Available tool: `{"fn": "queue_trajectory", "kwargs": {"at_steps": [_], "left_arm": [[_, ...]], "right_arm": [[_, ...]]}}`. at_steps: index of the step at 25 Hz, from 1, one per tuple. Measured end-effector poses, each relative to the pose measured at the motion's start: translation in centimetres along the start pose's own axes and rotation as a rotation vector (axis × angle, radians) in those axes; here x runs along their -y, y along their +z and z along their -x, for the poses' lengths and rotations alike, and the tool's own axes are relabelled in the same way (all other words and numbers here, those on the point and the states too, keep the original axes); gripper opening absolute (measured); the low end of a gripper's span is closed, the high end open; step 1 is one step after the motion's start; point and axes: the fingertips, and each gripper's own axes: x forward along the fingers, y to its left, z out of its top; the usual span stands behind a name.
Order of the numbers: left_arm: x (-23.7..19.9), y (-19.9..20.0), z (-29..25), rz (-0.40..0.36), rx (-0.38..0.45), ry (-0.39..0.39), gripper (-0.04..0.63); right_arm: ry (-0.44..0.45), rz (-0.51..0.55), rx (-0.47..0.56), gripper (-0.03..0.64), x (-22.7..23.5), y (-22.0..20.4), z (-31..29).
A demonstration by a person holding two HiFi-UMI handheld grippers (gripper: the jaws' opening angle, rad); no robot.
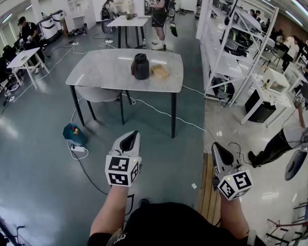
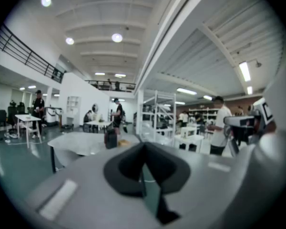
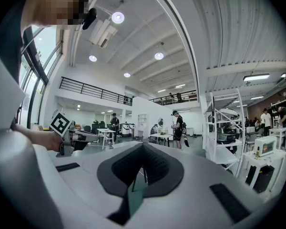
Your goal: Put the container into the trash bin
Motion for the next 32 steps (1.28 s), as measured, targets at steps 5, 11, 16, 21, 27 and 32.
{"fn": "queue_trajectory", "kwargs": {"at_steps": [5,11,16,21,27,32], "left_arm": [[-1.4,1.1,0.5,-0.011,0.005,-0.009,0.009],[-3.8,1.4,2.1,-0.021,0.020,-0.026,0.009],[-5.5,-0.1,3.0,-0.013,0.004,-0.042,0.009],[-7.0,-1.4,2.5,0.010,-0.025,-0.049,0.009],[-8.7,-2.5,-1.7,0.007,-0.063,-0.063,0.009],[-10.4,-2.2,-6.4,0.005,-0.080,-0.043,0.009]], "right_arm": [[-0.001,-0.001,-0.008,-0.011,-1.3,0.5,-1.2],[0.007,0.008,-0.025,-0.011,-4.9,0.2,-3.1],[0.038,-0.058,-0.054,-0.009,-8.5,-1.9,-4.2],[0.036,-0.167,-0.092,-0.008,-9.0,-3.8,-5.6],[0.083,-0.222,-0.128,-0.006,-7.9,-5.8,-10.6],[0.149,-0.229,-0.149,-0.006,-6.2,-6.8,-15.7]]}}
